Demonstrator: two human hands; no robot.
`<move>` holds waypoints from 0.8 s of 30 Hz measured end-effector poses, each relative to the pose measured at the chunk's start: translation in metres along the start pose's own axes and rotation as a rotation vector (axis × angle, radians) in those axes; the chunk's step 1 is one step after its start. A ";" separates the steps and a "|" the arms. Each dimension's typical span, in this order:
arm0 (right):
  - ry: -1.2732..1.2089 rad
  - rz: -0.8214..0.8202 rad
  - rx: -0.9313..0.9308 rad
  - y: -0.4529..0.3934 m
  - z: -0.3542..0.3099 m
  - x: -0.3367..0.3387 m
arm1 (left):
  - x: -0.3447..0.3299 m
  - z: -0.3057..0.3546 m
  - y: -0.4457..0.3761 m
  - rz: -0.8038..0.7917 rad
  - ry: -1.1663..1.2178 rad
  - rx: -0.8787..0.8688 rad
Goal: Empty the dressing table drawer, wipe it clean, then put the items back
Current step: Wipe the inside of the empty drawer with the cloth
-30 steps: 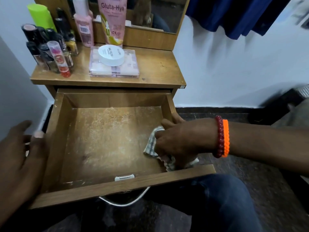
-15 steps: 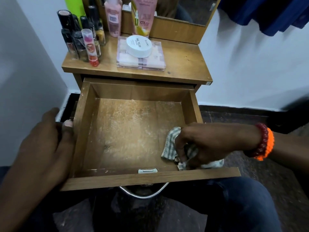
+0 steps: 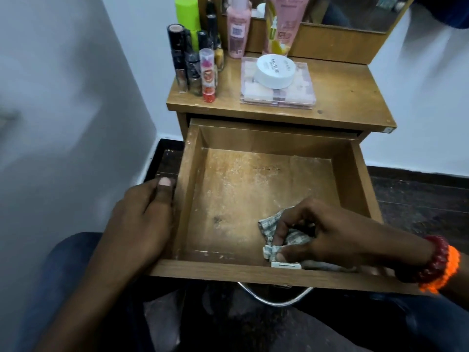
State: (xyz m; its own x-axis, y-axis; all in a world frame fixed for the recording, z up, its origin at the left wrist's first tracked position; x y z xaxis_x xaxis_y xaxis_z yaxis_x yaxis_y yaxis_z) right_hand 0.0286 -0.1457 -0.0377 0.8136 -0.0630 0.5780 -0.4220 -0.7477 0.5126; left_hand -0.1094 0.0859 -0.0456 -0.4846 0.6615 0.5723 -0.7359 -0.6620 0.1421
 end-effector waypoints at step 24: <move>-0.616 0.338 -0.023 -0.058 -0.077 -0.030 | -0.002 -0.018 -0.005 -0.042 0.487 0.273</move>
State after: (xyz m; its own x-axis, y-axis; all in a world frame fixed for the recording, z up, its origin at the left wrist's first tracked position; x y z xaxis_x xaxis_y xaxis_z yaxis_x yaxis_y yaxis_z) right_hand -0.0020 -0.0494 -0.0362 0.7121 -0.6575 0.2462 -0.6944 -0.6077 0.3853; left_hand -0.1137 0.0941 -0.0623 -0.6679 0.7325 0.1317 -0.6413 -0.6562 0.3977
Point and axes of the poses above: each hand's wrist, its own y-axis away from the middle knuckle, its own x-axis out of the back of the hand, z = x × y, the point moved 6 cm from there along -y, towards the middle knuckle, and after that the axes turned 4 degrees about -x, right-handed, at the moved point
